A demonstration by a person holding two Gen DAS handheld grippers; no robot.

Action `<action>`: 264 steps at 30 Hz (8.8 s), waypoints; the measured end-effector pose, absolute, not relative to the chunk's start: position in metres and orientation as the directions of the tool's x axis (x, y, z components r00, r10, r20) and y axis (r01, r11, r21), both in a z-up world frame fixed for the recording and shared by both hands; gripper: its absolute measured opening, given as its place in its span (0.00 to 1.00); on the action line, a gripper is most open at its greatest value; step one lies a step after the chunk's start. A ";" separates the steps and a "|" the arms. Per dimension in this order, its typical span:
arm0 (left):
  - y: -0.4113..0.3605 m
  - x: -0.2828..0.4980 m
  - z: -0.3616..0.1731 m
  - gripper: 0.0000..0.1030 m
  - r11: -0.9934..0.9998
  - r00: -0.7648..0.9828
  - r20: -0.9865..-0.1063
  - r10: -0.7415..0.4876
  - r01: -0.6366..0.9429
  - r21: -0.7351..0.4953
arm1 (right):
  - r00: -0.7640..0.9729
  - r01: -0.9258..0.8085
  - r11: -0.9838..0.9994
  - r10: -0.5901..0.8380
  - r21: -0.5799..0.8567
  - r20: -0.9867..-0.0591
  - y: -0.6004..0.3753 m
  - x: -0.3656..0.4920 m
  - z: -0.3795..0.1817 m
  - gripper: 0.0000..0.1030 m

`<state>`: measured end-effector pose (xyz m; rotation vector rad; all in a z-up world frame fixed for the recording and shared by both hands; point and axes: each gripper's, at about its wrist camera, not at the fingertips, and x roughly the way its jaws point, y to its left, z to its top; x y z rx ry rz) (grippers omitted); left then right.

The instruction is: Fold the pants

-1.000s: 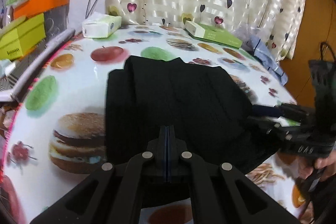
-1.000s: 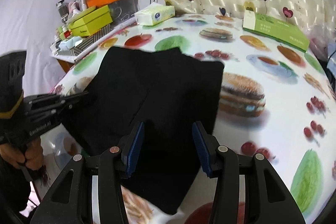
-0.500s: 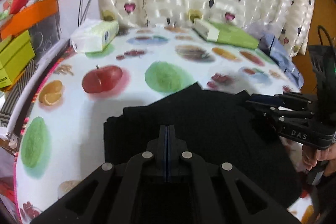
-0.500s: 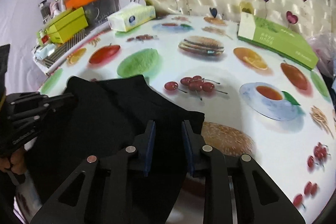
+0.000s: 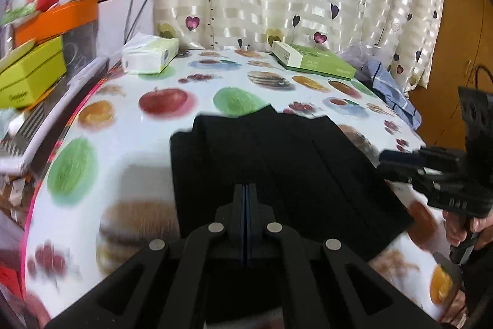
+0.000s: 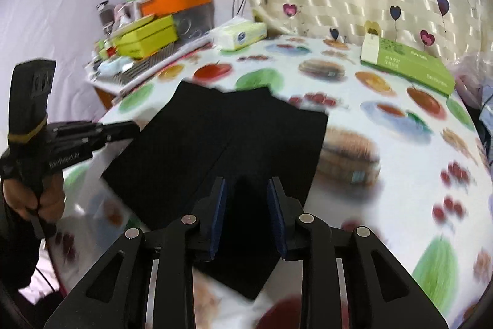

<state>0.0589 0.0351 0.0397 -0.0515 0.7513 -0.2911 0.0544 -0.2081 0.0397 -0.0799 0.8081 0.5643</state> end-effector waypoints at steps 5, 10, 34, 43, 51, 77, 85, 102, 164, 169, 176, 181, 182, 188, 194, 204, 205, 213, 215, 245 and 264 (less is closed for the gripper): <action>0.033 0.032 0.035 0.02 0.949 0.693 -0.649 -0.313 0.253 -0.188 | 0.558 -0.510 0.858 0.384 0.062 -0.735 -0.199 0.034 0.024 0.29; 0.027 0.034 0.023 0.03 0.951 0.675 -0.672 -0.305 0.249 -0.182 | 0.538 -0.497 0.863 0.389 0.091 -0.748 -0.203 0.040 0.019 0.32; 0.045 -0.004 0.051 0.25 0.986 0.749 -0.647 -0.146 0.057 -0.157 | 0.603 -0.412 0.886 0.441 0.214 -0.665 -0.239 0.006 0.049 0.51; 0.030 -0.002 0.061 0.25 0.987 0.761 -0.629 -0.157 0.092 -0.136 | 0.608 -0.416 0.887 0.435 0.201 -0.664 -0.237 0.005 0.054 0.51; 0.021 0.005 0.065 0.25 0.984 0.762 -0.624 -0.175 0.120 -0.129 | 0.610 -0.418 0.887 0.432 0.193 -0.664 -0.235 0.007 0.056 0.51; 0.074 0.063 0.028 0.49 0.959 0.689 -0.681 -0.249 0.078 -0.272 | 0.495 -0.382 0.860 0.500 0.339 -0.711 -0.247 0.083 0.026 0.52; 0.083 0.090 0.004 0.51 0.927 0.621 -0.710 -0.331 0.076 -0.366 | 0.416 -0.338 0.811 0.584 0.478 -0.697 -0.255 0.113 0.008 0.55; 0.077 0.100 0.003 0.65 0.859 0.583 -0.663 -0.470 0.131 -0.494 | 0.309 -0.361 0.725 0.687 0.587 -0.658 -0.243 0.117 0.004 0.55; 0.170 0.151 0.037 0.11 0.971 0.706 -0.687 -0.171 0.003 -0.238 | 0.538 -0.480 0.852 0.476 0.211 -0.696 -0.129 0.163 0.048 0.33; 0.140 0.124 0.053 0.11 0.972 0.732 -0.646 -0.216 0.100 -0.212 | 0.531 -0.542 0.824 0.486 0.162 -0.694 -0.114 0.130 0.048 0.33; 0.118 0.119 0.024 0.11 0.979 0.686 -0.699 -0.202 0.124 -0.162 | 0.486 -0.556 0.817 0.467 0.151 -0.738 -0.105 0.128 0.017 0.33; 0.119 0.115 0.027 0.11 0.983 0.686 -0.705 -0.180 0.105 -0.149 | 0.502 -0.533 0.833 0.452 0.148 -0.737 -0.110 0.119 0.028 0.33; 0.118 0.110 0.029 0.11 0.986 0.691 -0.704 -0.165 0.097 -0.136 | 0.514 -0.530 0.836 0.449 0.141 -0.731 -0.112 0.114 0.032 0.33; 0.104 0.071 0.039 0.11 0.993 0.720 -0.687 -0.095 0.026 -0.111 | 0.557 -0.524 0.845 0.435 0.107 -0.708 -0.124 0.071 0.046 0.51; 0.082 0.036 0.038 0.12 0.989 0.723 -0.683 -0.106 0.004 -0.149 | 0.569 -0.522 0.850 0.407 0.069 -0.714 -0.129 0.039 0.042 0.51; 0.065 0.005 0.045 0.12 0.994 0.748 -0.663 -0.017 -0.060 -0.093 | 0.581 -0.526 0.849 0.405 0.054 -0.706 -0.128 0.014 0.040 0.51; 0.064 0.003 0.046 0.12 0.995 0.751 -0.660 -0.013 -0.059 -0.086 | 0.581 -0.527 0.848 0.407 0.055 -0.705 -0.127 0.013 0.041 0.51; 0.064 0.005 0.042 0.13 0.997 0.752 -0.659 0.013 -0.062 -0.050 | 0.584 -0.539 0.842 0.399 0.030 -0.707 -0.118 0.018 0.037 0.51; 0.065 0.009 0.036 0.13 0.996 0.742 -0.671 0.024 -0.074 -0.047 | 0.578 -0.535 0.844 0.391 0.030 -0.716 -0.116 0.022 0.032 0.51; 0.066 0.027 0.003 0.36 0.998 0.651 -0.758 0.038 -0.061 -0.003 | 0.525 -0.504 0.864 0.322 0.017 -0.788 -0.113 0.042 0.004 0.62; 0.066 0.027 0.003 0.38 0.998 0.651 -0.758 0.040 -0.061 0.001 | 0.525 -0.504 0.864 0.321 0.017 -0.788 -0.112 0.043 0.004 0.63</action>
